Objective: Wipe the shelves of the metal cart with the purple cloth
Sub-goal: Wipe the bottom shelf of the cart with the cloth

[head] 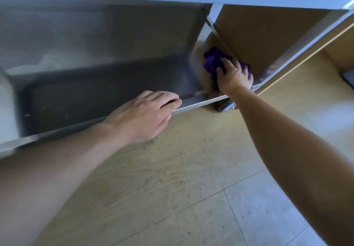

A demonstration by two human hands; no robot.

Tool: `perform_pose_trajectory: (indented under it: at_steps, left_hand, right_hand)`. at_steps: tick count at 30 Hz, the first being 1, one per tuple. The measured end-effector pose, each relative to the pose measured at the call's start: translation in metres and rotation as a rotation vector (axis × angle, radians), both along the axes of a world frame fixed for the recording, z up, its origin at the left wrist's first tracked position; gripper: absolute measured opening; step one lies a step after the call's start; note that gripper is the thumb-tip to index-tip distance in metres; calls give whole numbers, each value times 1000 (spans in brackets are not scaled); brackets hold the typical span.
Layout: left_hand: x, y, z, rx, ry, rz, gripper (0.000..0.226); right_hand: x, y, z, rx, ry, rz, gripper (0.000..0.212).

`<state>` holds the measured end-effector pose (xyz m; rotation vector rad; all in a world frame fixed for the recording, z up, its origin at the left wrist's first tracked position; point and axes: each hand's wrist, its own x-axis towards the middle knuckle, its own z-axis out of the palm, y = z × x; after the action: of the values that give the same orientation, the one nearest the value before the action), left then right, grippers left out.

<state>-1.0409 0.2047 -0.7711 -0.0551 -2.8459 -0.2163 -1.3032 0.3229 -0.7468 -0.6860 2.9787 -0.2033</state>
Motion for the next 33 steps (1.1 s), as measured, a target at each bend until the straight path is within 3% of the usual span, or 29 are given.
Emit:
perform_pose_trajectory:
  at_steps: [3, 6, 9, 12, 15, 19, 21, 27, 30, 33]
  left_hand:
    - [1, 3, -2, 6, 46, 44, 39]
    - [3, -2, 3, 69, 86, 234, 37]
    - [6, -2, 4, 56, 81, 316, 37]
    - [5, 0, 3, 71, 95, 327, 34]
    - [3, 0, 3, 95, 84, 361, 33]
    - [-2, 3, 2, 73, 63, 364, 31]
    - [-2, 4, 2, 59, 59, 362, 32]
    - [-1, 6, 4, 66, 27, 370, 31]
    - [0, 7, 5, 71, 38, 366, 32]
    - [-2, 8, 4, 74, 51, 376, 34]
  right_hand:
    - [50, -37, -6, -34, 38, 184, 45]
    - [102, -61, -10, -69, 66, 485, 44]
    - [102, -64, -12, -90, 66, 578, 44]
    - [50, -50, -13, -84, 110, 483, 44]
    - [-10, -28, -7, -72, 57, 180, 46]
    - [-18, -29, -3, -34, -4, -6, 48]
    - [10, -49, -4, -48, 29, 47, 48]
    - [100, -94, -16, -110, 113, 532, 42]
    - [78, -82, -14, -95, 130, 553, 44]
    - [23, -57, -13, -71, 126, 364, 45]
